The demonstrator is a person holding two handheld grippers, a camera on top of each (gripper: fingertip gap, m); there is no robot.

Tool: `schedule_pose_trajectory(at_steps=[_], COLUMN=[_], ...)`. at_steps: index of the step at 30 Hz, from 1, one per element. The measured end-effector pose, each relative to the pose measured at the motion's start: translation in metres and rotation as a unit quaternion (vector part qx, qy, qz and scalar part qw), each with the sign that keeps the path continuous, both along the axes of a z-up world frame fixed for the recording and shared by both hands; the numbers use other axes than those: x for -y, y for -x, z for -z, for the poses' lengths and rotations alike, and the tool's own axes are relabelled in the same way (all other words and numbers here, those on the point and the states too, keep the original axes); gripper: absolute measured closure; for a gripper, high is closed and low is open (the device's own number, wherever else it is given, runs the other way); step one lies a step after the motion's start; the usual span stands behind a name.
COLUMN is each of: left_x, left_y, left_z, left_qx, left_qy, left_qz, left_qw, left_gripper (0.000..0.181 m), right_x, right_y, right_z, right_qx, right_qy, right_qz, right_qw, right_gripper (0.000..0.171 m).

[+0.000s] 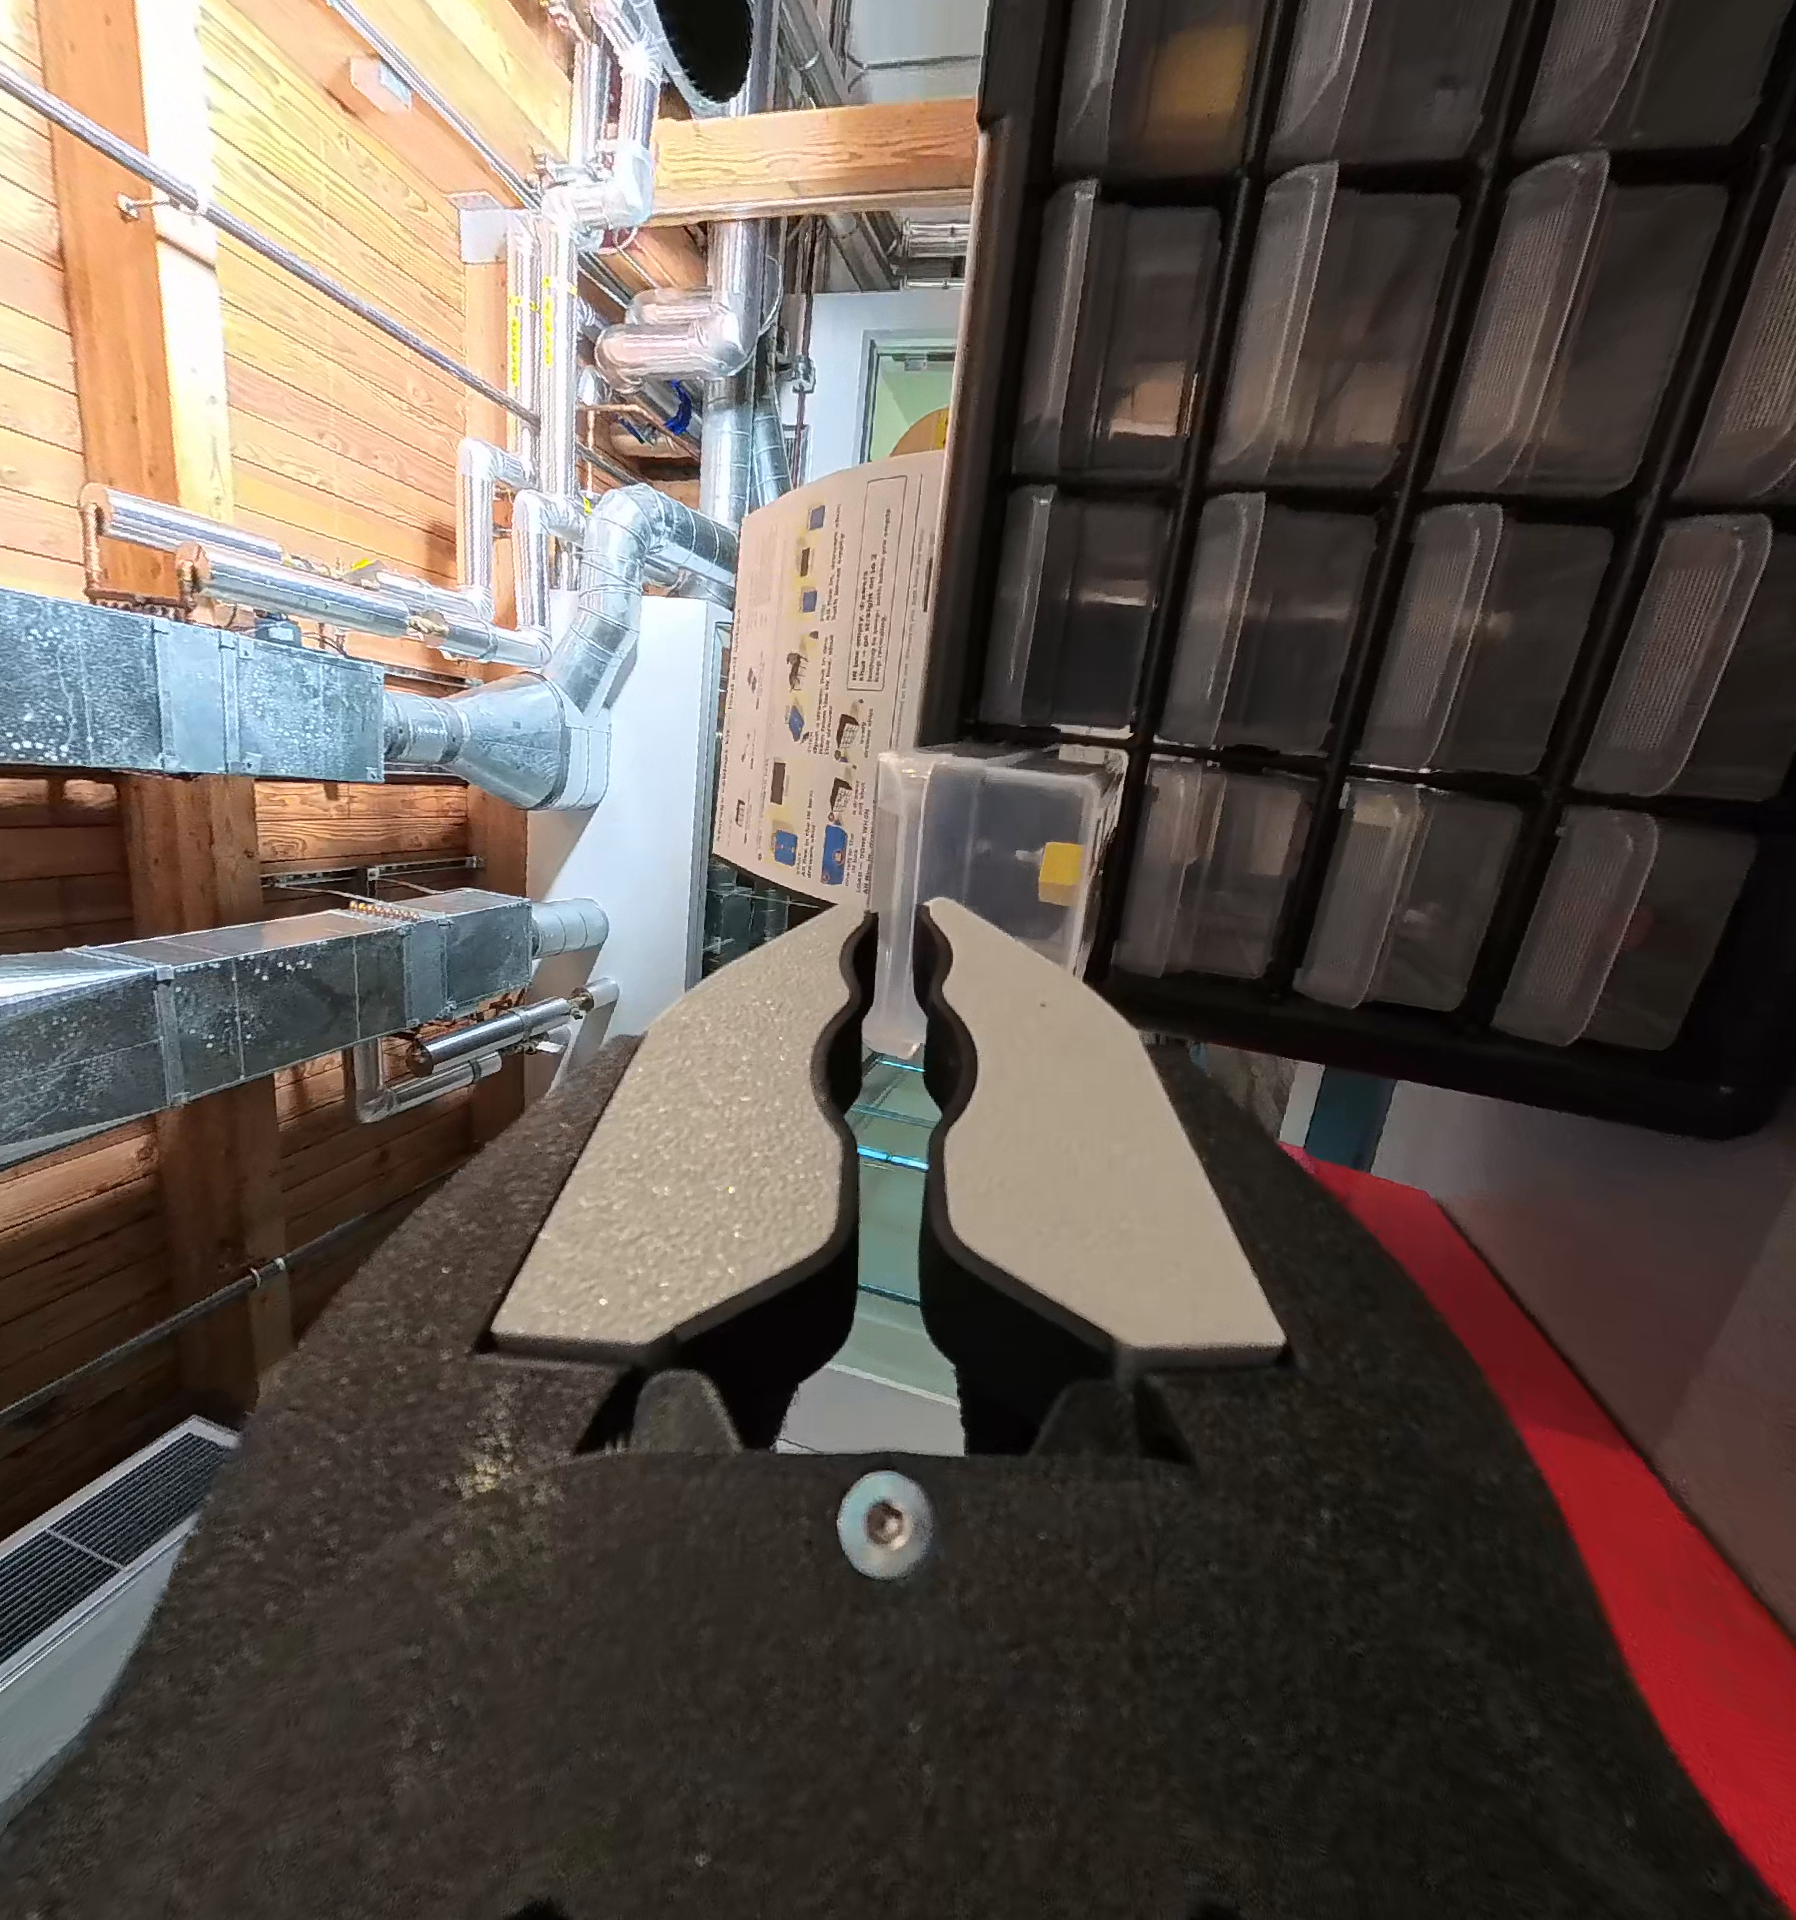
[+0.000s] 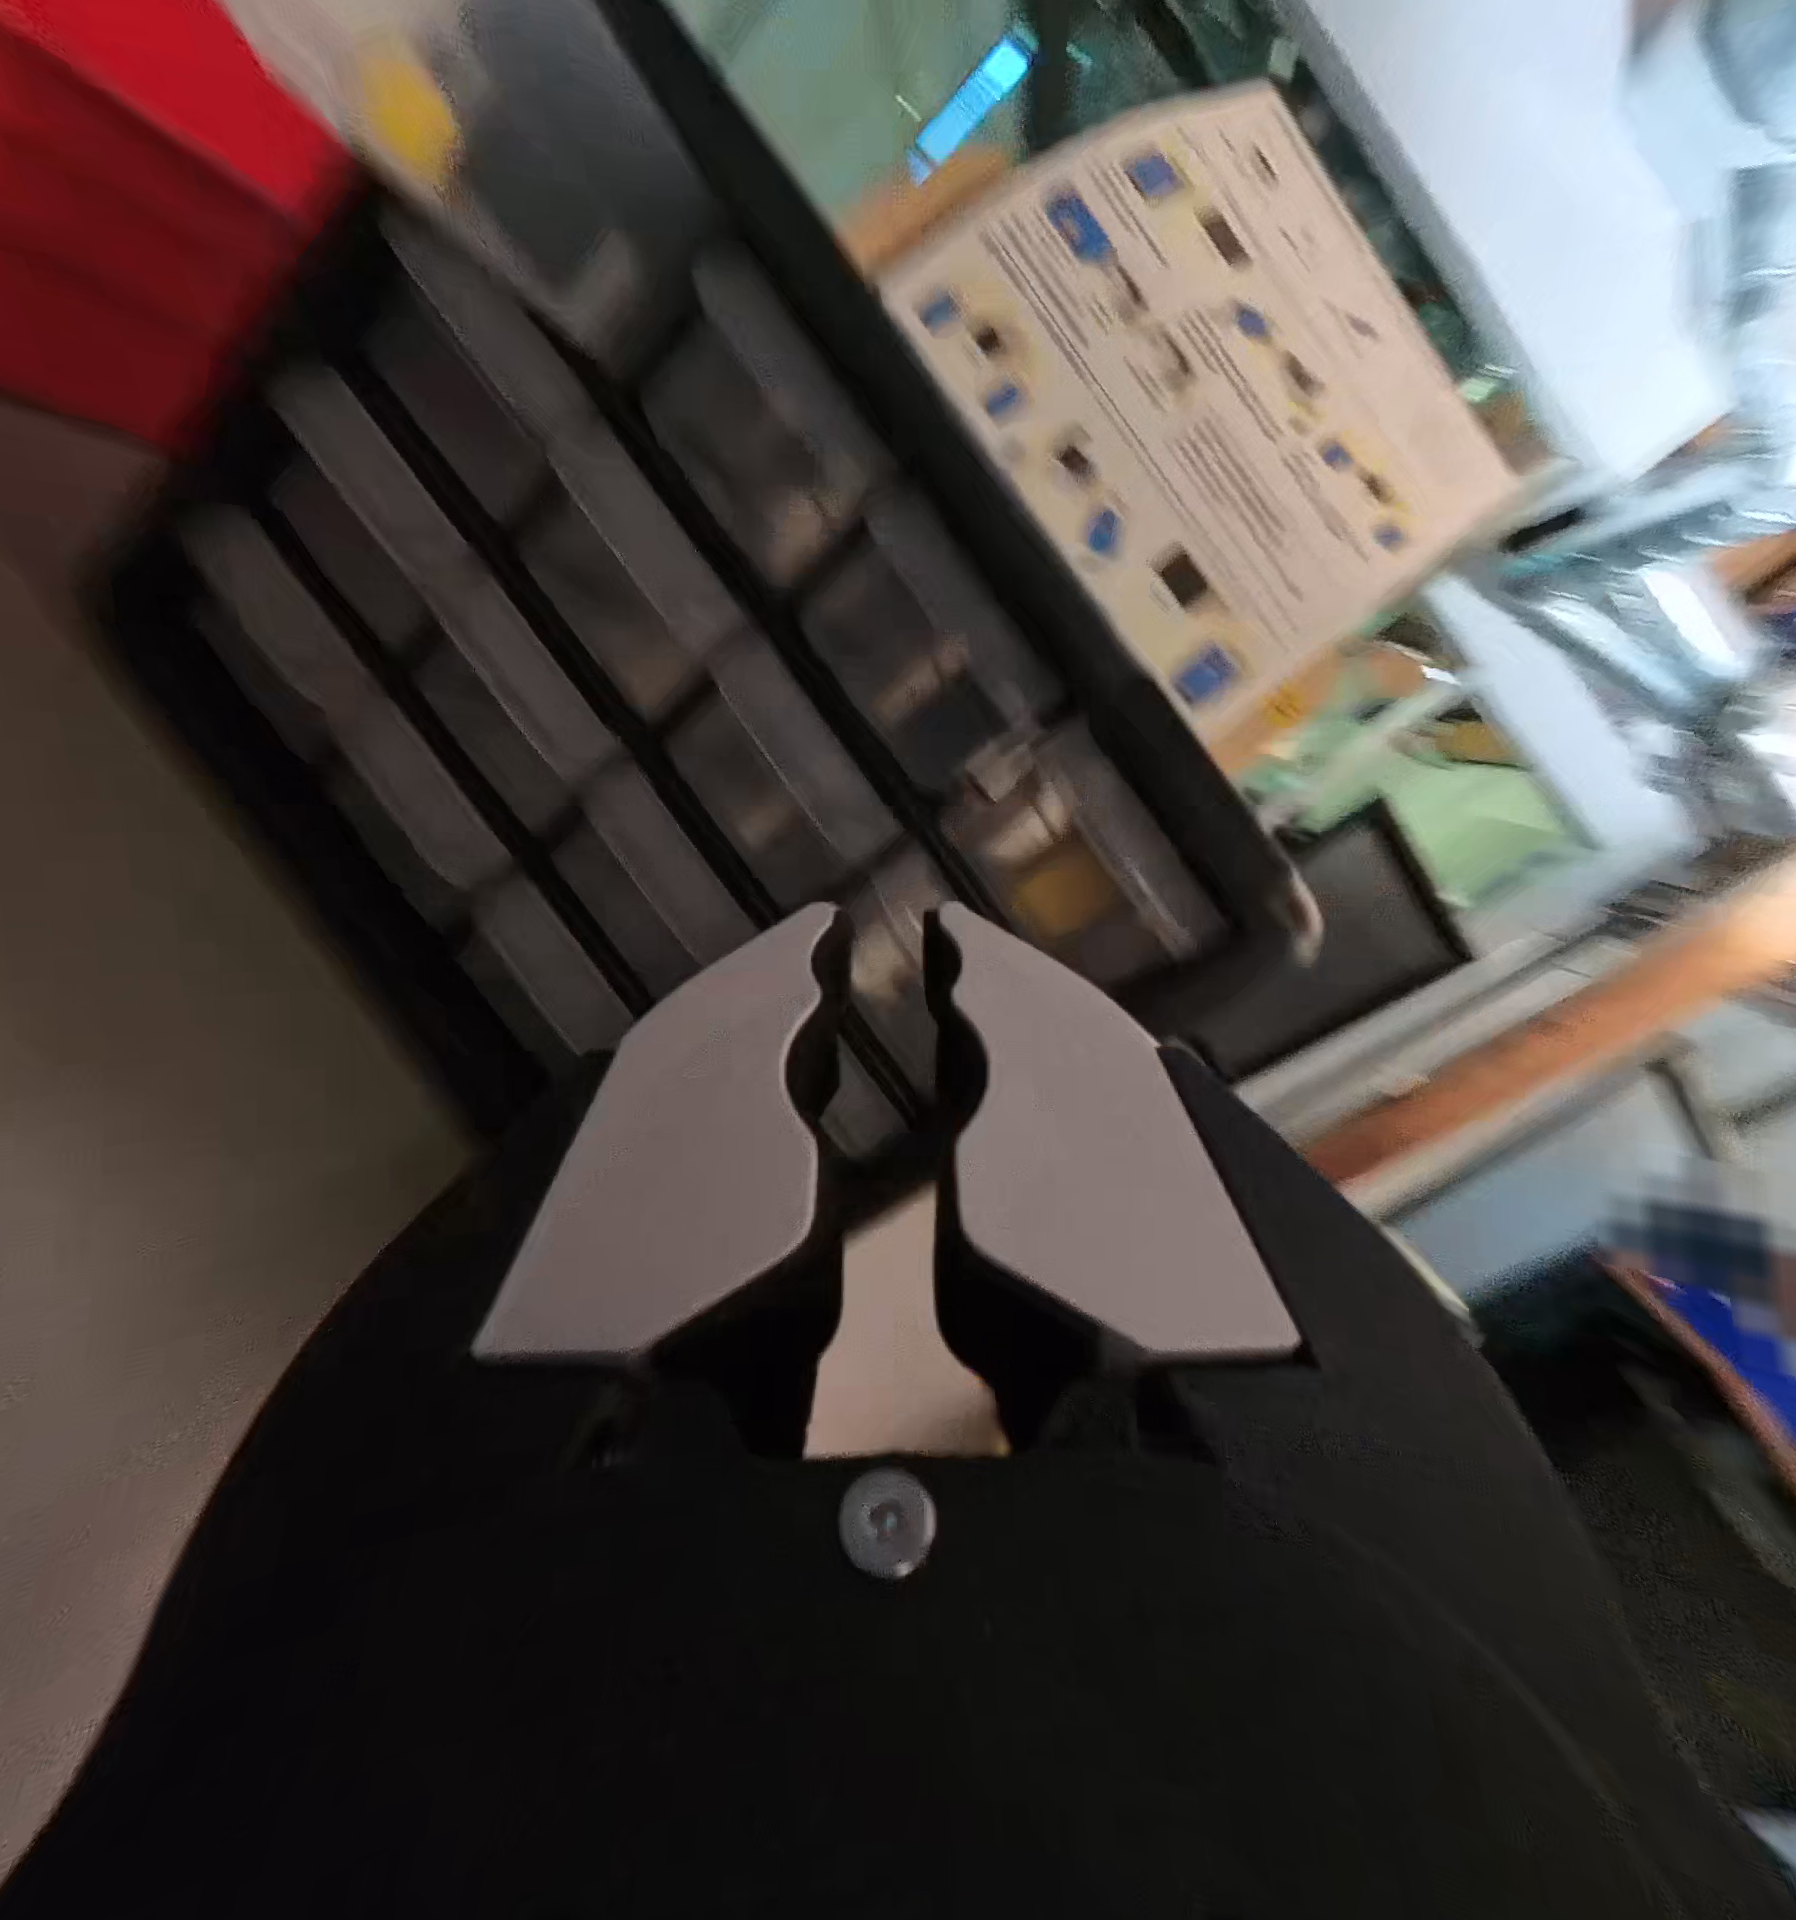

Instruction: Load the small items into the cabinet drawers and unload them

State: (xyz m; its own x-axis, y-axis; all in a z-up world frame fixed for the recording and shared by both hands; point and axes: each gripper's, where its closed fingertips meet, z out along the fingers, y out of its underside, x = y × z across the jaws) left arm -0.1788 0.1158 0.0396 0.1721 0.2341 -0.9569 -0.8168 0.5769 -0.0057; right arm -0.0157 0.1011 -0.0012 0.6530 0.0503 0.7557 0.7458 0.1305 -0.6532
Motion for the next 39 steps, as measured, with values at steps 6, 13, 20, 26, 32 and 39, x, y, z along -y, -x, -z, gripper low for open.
schedule_pose_trajectory(at_steps=[6,13,20,26,32,39], left_x=[0.007,0.010,0.012,0.012,0.012,0.011], left_y=[-0.001,0.000,-0.001,-0.001,-0.001,0.000], left_z=[0.001,0.002,0.004,0.005,0.005,0.005], left_qx=[0.000,0.003,-0.004,-0.007,-0.008,-0.008], left_qy=[-0.002,0.000,0.004,0.010,0.011,0.010], left_qz=[0.009,0.015,0.020,0.022,0.021,0.018], left_qw=[1.000,1.000,1.000,1.000,1.000,1.000], left_gripper=[0.175,0.175,0.175,0.175,0.175,0.175], right_x=[0.010,-0.024,-0.040,-0.040,-0.040,-0.041], right_y=[0.102,0.153,0.164,0.155,0.155,0.159], right_z=[-0.064,-0.071,-0.027,-0.009,-0.004,-0.007], right_qx=[-0.069,0.146,0.285,0.343,0.367,0.362], right_qy=[0.188,0.424,0.548,0.605,0.634,0.618], right_qz=[-0.234,-0.257,-0.239,-0.194,-0.159,-0.167], right_qw=[0.952,0.856,0.750,0.692,0.662,0.678], right_gripper=[0.154,0.151,0.150,0.148,0.154,0.159])
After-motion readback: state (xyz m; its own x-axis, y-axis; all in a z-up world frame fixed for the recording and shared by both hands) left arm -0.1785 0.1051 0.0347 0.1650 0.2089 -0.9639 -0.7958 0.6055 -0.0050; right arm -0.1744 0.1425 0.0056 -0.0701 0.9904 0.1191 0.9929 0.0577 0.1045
